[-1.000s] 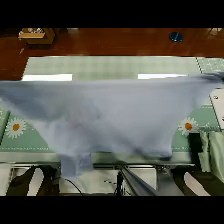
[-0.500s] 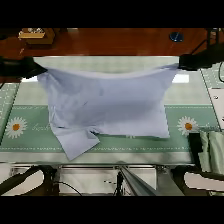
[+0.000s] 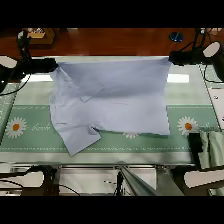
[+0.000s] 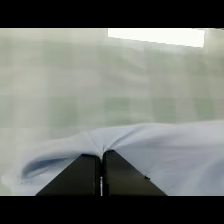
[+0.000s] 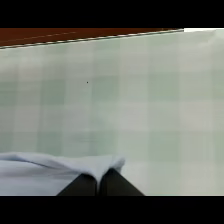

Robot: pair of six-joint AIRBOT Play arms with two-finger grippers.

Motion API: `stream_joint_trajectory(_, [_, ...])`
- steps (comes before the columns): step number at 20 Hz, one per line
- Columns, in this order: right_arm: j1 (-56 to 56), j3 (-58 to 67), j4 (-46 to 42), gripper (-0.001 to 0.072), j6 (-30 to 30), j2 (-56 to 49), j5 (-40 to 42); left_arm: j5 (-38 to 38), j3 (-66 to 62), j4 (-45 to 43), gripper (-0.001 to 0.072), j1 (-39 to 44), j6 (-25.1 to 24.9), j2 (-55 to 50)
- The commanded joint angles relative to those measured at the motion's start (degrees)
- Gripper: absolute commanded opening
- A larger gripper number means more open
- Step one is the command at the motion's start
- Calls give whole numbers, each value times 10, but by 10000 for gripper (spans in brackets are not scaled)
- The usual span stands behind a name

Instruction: Fold the shirts.

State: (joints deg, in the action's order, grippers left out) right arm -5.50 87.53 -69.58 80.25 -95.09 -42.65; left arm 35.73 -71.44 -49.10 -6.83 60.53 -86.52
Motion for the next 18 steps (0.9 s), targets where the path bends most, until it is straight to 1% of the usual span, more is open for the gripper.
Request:
stream_joint_trajectory(1, [0,0,1,17,33,-45,14,-65,0,-2,17,2,-14,-52])
stream_joint_trajectory(4, [3,0,4,17,34,-69,-6,-68,-2,-1,18,5,-14,-74])
stream_joint_trajectory(7, [4,3,6,17,29,-61,-31,-65,-12,-2,18,4,-14,-70])
stream_joint_trajectory(9, [3,6,5,17,29,-40,-82,-12,-36,-12,17,0,-14,-57])
stream_joint_trajectory(10, [3,6,0,17,29,-29,-113,32,-49,-25,17,-2,-13,-52])
stream_joint_trajectory(11, [3,6,-5,17,31,-20,-157,101,-63,-40,16,-5,14,-49])
stream_joint_trajectory(13, [3,5,-25,17,56,-15,-257,232,-78,-100,16,-8,124,-49])
stream_joint_trajectory(14, [3,5,-36,17,62,-17,-297,280,-77,-139,16,-8,152,-50])
stream_joint_trajectory(15, [5,2,-42,17,62,-18,-323,310,-75,-171,16,-6,170,-52])
stream_joint_trajectory(16, [7,-2,-43,17,62,-21,-334,327,-72,-192,16,-6,179,-56])
stream_joint_trajectory(18, [7,-6,-43,17,66,-35,-341,349,-70,-221,16,-7,193,-71])
